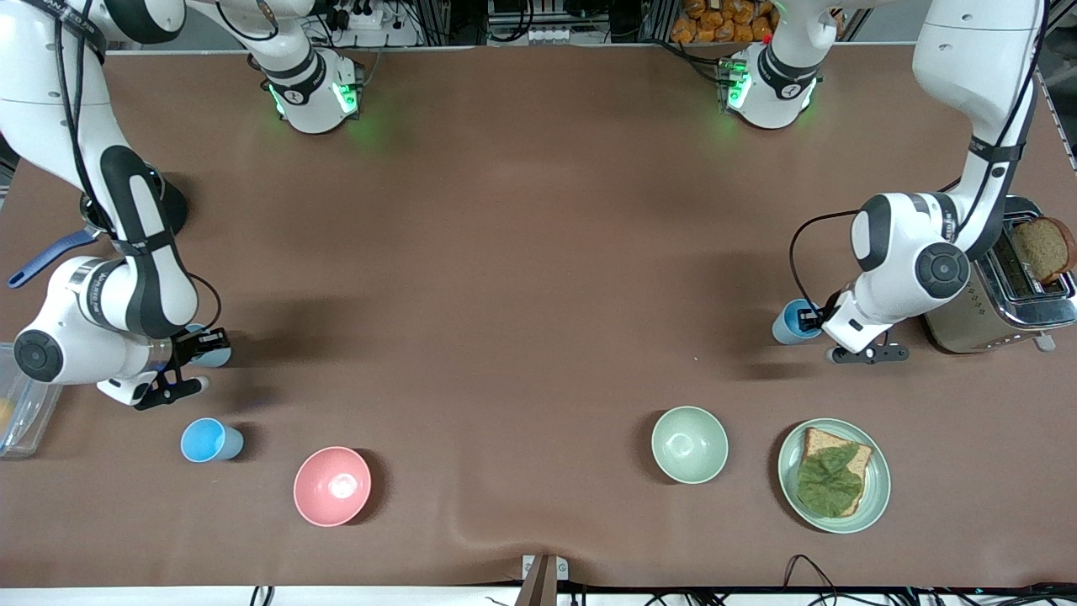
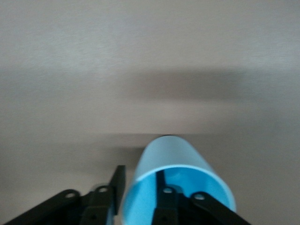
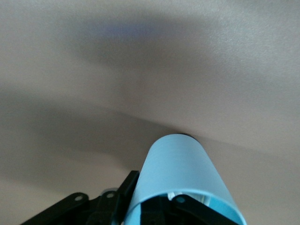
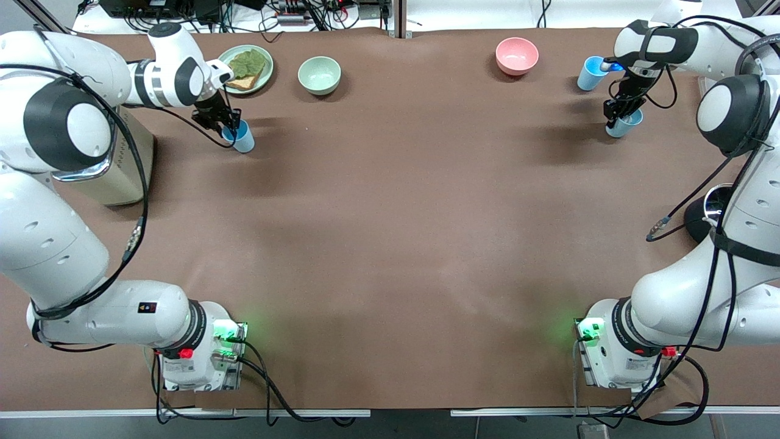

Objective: Stack blue cups with both arms

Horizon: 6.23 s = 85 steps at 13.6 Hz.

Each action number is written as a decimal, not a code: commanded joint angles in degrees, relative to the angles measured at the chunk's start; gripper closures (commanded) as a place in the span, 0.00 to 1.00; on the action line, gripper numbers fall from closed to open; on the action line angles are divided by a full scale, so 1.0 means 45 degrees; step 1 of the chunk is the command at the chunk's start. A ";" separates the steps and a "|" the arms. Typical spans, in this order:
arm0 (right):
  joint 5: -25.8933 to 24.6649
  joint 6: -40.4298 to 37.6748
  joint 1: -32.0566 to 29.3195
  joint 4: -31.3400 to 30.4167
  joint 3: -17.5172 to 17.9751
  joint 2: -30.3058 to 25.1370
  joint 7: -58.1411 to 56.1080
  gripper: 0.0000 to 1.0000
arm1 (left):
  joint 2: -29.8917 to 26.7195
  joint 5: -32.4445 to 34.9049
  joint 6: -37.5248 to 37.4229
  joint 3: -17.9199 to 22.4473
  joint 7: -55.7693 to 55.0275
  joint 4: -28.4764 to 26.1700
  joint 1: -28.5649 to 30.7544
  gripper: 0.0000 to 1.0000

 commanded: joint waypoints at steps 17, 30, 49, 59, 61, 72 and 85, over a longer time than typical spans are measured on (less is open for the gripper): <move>0.0774 -0.5463 0.2227 0.2383 0.0588 -0.2120 0.4364 1.00 | 0.3929 0.2299 0.0013 -0.3088 -1.3645 0.6002 -0.6730 1.00; 0.2200 -0.5778 0.4588 0.3145 0.1467 -0.2824 0.7723 1.00 | 0.1240 0.2516 -0.2149 -0.2952 -1.4291 0.5924 -0.5739 0.00; -0.1706 0.1138 1.1035 0.3496 0.1428 0.0164 1.1787 1.00 | -0.4917 0.0817 -0.8952 -0.1977 -0.1424 0.5652 0.0768 0.00; -0.1414 0.1118 1.1523 0.3399 0.1448 0.0321 1.3407 1.00 | -0.5915 0.0094 -0.9946 -0.0299 -0.1556 0.5553 -0.0380 0.00; -0.1393 0.1118 1.1621 0.3379 0.1448 0.0340 1.3525 1.00 | -0.5895 0.0094 -1.0045 0.0231 -0.1556 0.5572 -0.0832 0.00; -0.1608 0.1002 1.1778 0.3281 0.1428 0.0340 1.3428 0.00 | -0.5700 0.0289 -1.0710 0.0271 -0.1088 0.6119 -0.1029 0.00; -0.1394 -0.3375 0.6434 0.1513 0.1525 -0.4124 0.7456 0.00 | -0.5563 0.0114 -1.0651 0.0213 -0.1087 0.6119 -0.0833 0.00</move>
